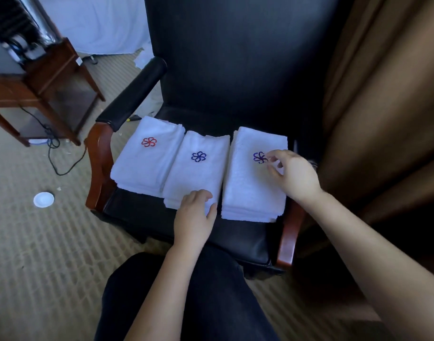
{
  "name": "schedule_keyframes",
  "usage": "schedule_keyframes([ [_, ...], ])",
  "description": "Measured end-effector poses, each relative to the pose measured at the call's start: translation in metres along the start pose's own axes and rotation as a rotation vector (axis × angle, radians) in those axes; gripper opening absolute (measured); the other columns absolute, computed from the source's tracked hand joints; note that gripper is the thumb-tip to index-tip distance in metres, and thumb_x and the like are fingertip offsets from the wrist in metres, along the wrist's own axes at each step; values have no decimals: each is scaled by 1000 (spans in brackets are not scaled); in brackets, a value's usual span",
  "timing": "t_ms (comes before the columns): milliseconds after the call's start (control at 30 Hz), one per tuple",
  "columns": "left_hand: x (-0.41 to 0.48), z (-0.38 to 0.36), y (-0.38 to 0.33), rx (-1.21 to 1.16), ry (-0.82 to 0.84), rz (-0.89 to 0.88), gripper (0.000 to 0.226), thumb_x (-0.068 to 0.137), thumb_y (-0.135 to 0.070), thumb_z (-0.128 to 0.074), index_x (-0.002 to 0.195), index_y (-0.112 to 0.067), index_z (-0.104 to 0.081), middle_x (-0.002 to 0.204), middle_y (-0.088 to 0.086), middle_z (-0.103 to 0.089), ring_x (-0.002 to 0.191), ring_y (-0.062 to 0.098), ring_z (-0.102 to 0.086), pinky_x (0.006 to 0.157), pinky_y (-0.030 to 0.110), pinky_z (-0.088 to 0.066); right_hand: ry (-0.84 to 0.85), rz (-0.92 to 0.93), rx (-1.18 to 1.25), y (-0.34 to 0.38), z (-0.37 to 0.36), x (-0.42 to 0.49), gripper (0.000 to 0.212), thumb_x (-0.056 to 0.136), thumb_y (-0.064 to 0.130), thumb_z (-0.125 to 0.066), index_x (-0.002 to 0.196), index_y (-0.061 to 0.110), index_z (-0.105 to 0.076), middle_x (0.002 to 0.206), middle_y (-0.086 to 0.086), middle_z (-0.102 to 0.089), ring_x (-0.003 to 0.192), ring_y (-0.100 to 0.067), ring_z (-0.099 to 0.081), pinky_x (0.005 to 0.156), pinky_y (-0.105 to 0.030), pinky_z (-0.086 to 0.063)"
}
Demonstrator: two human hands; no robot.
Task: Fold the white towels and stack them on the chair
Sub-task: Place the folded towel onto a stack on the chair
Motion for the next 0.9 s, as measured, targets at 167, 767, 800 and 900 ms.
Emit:
schedule_keyframes([
  [167, -14, 37, -13, 196, -84, -201, 21, 74, -9, -79, 91, -9, -67, 84, 2, -66, 77, 29, -62, 57, 35, -49, -41, 27, -58, 35, 14, -52, 28, 87, 14, -66, 115, 11, -66, 113, -7, -67, 108, -29, -59, 84, -37, -49],
  [767, -158, 168, 30, 358, -198, -111, 20, 77, -14, -76, 95, -13, -67, 92, -1, -64, 88, 25, -61, 72, 40, -51, -99, 66, 100, 161, 2, -192, 19, 84, 18, -70, 103, 15, -72, 101, -4, -70, 98, -30, -59, 79, -37, -46],
  [800, -165, 173, 32, 361, -206, -92, 20, 77, -14, -76, 94, -14, -67, 92, -1, -64, 88, 26, -61, 72, 40, -51, -81, 88, 110, 169, -1, -194, 19, 84, 18, -71, 103, 16, -72, 100, -4, -70, 98, -30, -59, 80, -39, -48],
  [900, -180, 187, 38, 377, -230, -34, 18, 79, -15, -75, 95, -14, -67, 93, -1, -65, 90, 26, -61, 74, 40, -50, -51, 148, 143, 190, -9, -196, 18, 83, 20, -72, 101, 17, -72, 97, -3, -70, 95, -30, -60, 80, -42, -49],
])
Point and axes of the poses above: each hand's wrist, its own x-axis towards the middle knuckle, its own z-axis out of the back of the hand, y = z × x, the point moved 4 cm from there along x, towards the middle knuckle
